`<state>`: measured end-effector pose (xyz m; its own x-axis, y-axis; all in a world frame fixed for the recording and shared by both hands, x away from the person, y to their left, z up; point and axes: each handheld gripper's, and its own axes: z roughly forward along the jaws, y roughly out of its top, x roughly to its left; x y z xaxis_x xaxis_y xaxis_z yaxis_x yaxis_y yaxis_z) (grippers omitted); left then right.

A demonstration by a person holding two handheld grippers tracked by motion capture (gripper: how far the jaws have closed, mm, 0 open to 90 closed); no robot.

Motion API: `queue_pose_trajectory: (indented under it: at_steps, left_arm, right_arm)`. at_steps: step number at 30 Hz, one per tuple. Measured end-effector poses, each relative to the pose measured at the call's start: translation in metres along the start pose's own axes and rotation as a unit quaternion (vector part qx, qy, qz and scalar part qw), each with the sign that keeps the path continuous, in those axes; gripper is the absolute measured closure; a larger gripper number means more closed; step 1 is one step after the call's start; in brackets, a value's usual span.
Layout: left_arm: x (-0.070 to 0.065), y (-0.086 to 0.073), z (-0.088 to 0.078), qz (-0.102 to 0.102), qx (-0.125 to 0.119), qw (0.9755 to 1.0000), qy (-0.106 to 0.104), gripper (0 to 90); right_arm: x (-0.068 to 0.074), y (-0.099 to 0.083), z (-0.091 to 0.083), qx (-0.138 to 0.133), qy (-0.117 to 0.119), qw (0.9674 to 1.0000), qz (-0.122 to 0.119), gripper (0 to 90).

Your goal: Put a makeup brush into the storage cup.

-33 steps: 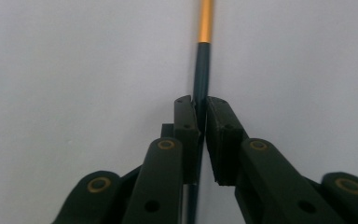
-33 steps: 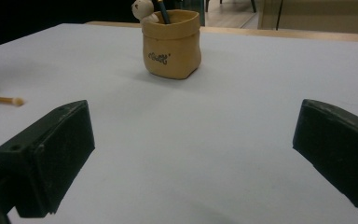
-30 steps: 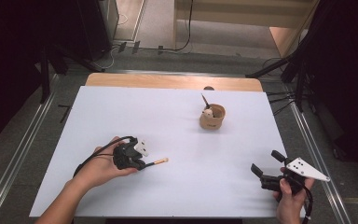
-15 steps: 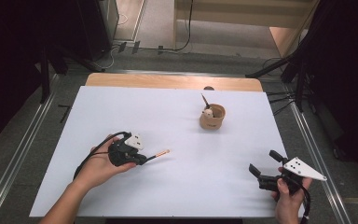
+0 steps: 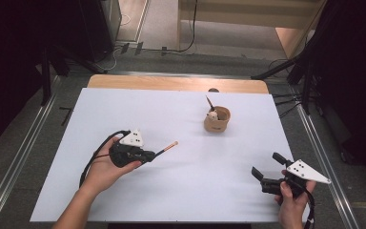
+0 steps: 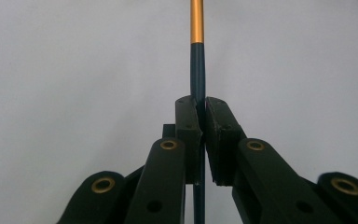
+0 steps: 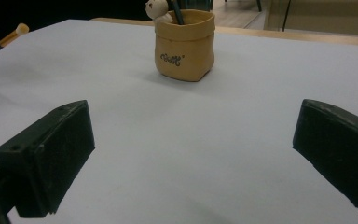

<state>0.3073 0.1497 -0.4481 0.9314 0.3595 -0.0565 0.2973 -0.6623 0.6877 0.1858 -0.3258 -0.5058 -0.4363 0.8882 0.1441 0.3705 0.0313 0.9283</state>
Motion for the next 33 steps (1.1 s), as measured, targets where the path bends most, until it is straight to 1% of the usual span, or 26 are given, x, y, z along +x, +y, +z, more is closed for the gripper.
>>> queue_pose_trajectory:
  at_steps: [2,3,4,5,7,9,12,15,16,17,18,19,20,21,22,23,24,25,26,27,28,31,32,33]
  left_arm:
    - [0.000,0.000,-0.001,0.000,-0.006,1.0000,0.002,85.0]
    - [-0.001,0.001,-0.001,-0.004,-0.015,0.9999,0.001,85.0]
    - [-0.001,0.001,-0.001,-0.004,-0.020,0.9998,0.001,85.0]
    - [-0.001,0.002,-0.001,-0.008,-0.029,0.9996,0.000,85.0]
    - [-0.001,0.003,-0.002,-0.009,-0.034,0.9994,0.002,85.0]
    - [0.000,0.004,-0.003,-0.011,-0.041,0.9991,0.004,85.0]
    - [0.001,0.006,-0.006,-0.012,-0.055,0.9984,0.004,85.0]
    - [0.001,0.007,-0.007,-0.014,-0.064,0.9979,0.003,85.0]
    - [0.002,0.007,-0.007,-0.013,-0.067,0.9976,0.002,85.0]
    - [0.001,0.007,-0.007,-0.015,-0.070,0.9974,0.000,85.0]
    - [0.001,0.008,-0.006,-0.016,-0.073,0.9972,-0.002,85.0]
    - [0.001,0.008,-0.006,-0.015,-0.075,0.9970,-0.001,85.0]
    - [0.001,0.008,-0.006,-0.015,-0.079,0.9967,-0.002,85.0]
    - [0.001,0.008,-0.006,-0.015,-0.082,0.9965,-0.003,85.0]
    - [0.001,0.008,-0.006,-0.017,-0.086,0.9961,-0.003,85.0]
    - [0.001,0.008,-0.006,-0.020,-0.093,0.9954,-0.010,85.0]
    - [0.001,0.007,-0.006,-0.027,-0.105,0.9938,-0.024,85.0]
    - [0.001,0.006,-0.005,-0.029,-0.115,0.9926,-0.028,85.0]
    - [0.000,0.006,-0.004,-0.032,-0.119,0.9919,-0.030,85.0]
    - [-0.001,0.006,-0.003,-0.031,-0.121,0.9918,-0.029,85.0]
    - [-0.002,0.007,-0.003,-0.029,-0.122,0.9916,-0.030,85.0]
    - [-0.002,0.007,-0.003,-0.030,-0.133,0.9903,-0.027,85.0]
    - [-0.002,0.007,-0.003,-0.030,-0.133,0.9903,-0.027,85.0]
    - [-0.002,0.007,-0.004,-0.031,-0.135,0.9900,-0.027,85.0]
  right_arm:
    - [0.002,0.001,0.002,-0.001,0.002,1.0000,-0.003,0.0]
    - [0.003,0.002,0.003,0.000,0.004,1.0000,-0.004,0.0]
    - [0.004,0.004,0.004,0.000,0.005,1.0000,-0.006,0.0]
    - [0.005,0.005,0.005,0.001,0.005,1.0000,-0.006,0.0]
    - [0.006,0.009,0.007,-0.001,0.007,1.0000,-0.003,0.0]
    - [0.007,0.013,0.009,0.001,0.004,1.0000,0.000,0.0]
    - [0.009,0.020,0.015,0.005,0.001,1.0000,-0.003,0.0]
    - [0.014,0.026,0.020,0.005,0.007,0.9999,-0.006,0.0]
    - [0.019,0.030,0.024,0.006,0.013,0.9998,-0.010,0.0]
    - [0.019,0.030,0.024,0.006,0.013,0.9998,-0.010,0.0]
    - [0.022,0.032,0.026,0.007,0.015,0.9997,-0.015,0.0]
    - [0.025,0.034,0.028,0.008,0.018,0.9997,-0.017,0.0]
    - [0.030,0.040,0.034,0.008,0.023,0.9995,-0.022,0.0]
    - [0.030,0.040,0.034,0.008,0.023,0.9995,-0.022,0.0]
    - [0.032,0.041,0.036,0.007,0.024,0.9994,-0.024,0.0]
    - [0.036,0.046,0.043,0.007,0.028,0.9993,-0.023,0.0]
    - [0.036,0.046,0.043,0.007,0.028,0.9993,-0.023,0.0]
    - [0.039,0.048,0.046,0.008,0.030,0.9993,-0.023,0.0]
    - [0.040,0.051,0.050,0.009,0.028,0.9993,-0.024,0.0]
    - [0.045,0.056,0.058,0.011,0.029,0.9993,-0.020,0.0]
    - [0.045,0.056,0.058,0.011,0.029,0.9993,-0.020,0.0]
    - [0.052,0.066,0.067,0.010,0.034,0.9991,-0.024,0.0]
    - [0.057,0.073,0.073,0.006,0.041,0.9988,-0.028,0.0]
    - [0.057,0.073,0.073,0.006,0.041,0.9988,-0.028,0.0]
